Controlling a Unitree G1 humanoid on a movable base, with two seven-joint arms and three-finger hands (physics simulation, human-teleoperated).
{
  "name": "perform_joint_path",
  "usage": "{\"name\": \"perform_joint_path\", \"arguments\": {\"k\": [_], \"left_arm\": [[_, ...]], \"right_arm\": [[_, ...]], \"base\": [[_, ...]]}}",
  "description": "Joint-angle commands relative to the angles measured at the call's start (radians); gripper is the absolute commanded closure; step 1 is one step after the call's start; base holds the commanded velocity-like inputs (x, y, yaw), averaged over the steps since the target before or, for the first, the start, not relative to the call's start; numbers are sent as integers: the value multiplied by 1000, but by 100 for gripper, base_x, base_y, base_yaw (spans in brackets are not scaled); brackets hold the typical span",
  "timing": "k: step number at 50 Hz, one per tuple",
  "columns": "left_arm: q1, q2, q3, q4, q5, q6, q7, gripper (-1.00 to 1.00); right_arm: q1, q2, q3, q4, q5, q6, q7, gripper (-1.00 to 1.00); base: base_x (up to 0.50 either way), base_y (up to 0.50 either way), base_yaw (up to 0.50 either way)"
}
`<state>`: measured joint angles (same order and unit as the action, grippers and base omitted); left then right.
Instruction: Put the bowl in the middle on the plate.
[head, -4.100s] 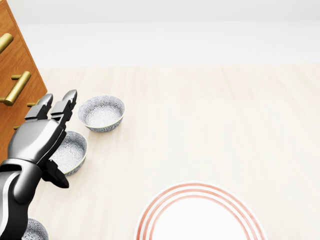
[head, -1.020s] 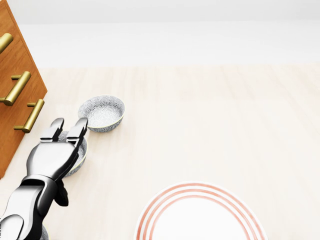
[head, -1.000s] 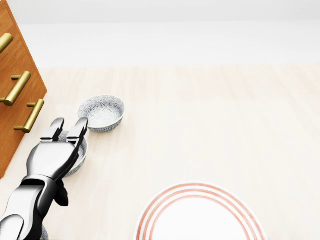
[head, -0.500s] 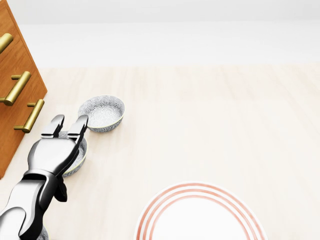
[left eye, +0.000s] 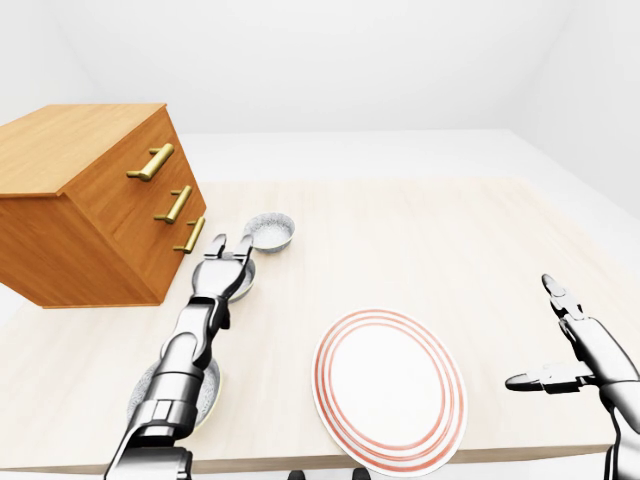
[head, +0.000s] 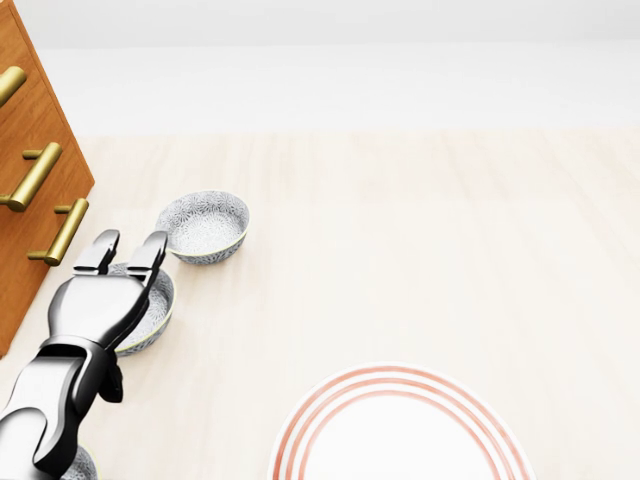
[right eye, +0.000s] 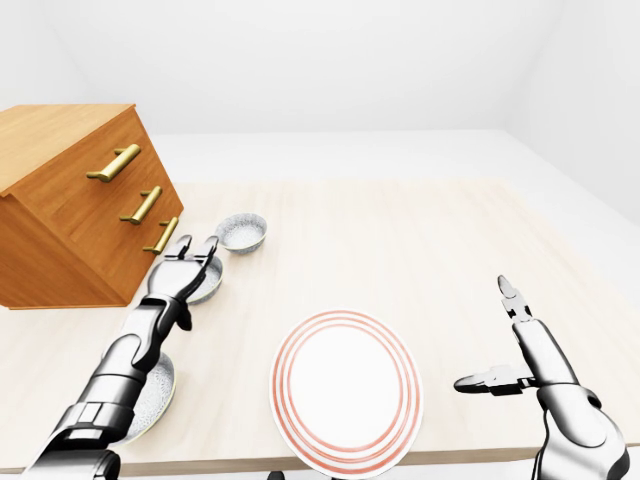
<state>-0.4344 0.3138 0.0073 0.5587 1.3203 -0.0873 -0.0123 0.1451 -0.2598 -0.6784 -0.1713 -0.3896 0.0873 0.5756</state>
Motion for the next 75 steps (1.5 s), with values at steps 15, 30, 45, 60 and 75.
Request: {"name": "perform_joint_path", "arguments": {"k": [15, 30, 45, 60, 75], "left_arm": [[-23, 18, 0, 54, 13, 0, 1, -100], [-83, 20, -13, 193, 9, 0, 38, -100], [-162, 20, -46, 362, -7, 0, 99, -100], [-163, 17, -54, 339, -12, 0, 76, -100], [-180, 14, -58, 384, -11, 0, 98, -100]], "right_arm": [[-1, 0, 0, 11, 1, 0, -4, -100], [4, 1, 0, -3, 4, 0, 3, -100], [4, 4, -3, -14, -2, 0, 6, -100], [2, 2, 0, 7, -2, 0, -3, -100], [2, 2, 1, 1, -4, 0, -1, -100]], "base": [[0, 0, 0], [0, 0, 0], [0, 0, 0], [0, 0, 0], [0, 0, 0]]}}
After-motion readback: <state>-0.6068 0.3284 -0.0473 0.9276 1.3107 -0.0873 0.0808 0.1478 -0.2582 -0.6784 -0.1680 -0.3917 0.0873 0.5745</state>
